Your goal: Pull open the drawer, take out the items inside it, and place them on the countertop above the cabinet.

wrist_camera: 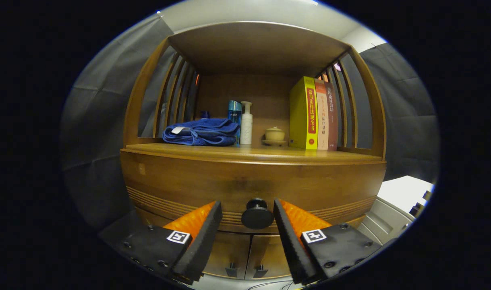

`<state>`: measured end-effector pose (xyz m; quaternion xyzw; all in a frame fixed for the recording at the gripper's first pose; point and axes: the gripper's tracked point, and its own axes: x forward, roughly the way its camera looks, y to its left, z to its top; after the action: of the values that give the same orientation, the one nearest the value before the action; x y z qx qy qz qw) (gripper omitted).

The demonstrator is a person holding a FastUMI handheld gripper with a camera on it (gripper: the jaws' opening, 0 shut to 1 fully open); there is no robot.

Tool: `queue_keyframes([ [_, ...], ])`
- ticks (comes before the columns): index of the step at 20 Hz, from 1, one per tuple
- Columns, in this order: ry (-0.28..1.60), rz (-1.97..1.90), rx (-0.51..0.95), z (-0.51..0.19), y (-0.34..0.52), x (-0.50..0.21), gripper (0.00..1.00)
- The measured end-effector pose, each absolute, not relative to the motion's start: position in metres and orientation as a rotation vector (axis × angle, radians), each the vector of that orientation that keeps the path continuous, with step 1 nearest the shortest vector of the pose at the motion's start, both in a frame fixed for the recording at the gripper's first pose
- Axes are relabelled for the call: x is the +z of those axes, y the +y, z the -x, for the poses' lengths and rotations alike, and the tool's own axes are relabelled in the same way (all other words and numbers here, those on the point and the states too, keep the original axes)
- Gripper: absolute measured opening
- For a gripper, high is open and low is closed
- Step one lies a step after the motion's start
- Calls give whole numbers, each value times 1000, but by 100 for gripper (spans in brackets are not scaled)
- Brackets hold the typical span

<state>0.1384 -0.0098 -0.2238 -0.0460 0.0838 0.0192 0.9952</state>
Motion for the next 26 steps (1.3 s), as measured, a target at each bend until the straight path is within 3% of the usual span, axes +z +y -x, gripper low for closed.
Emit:
queue_keyframes([
  [13,261,-25,23,-155,-21,-241,43],
  [26,287,-83,15,-72,-21,-234,43],
])
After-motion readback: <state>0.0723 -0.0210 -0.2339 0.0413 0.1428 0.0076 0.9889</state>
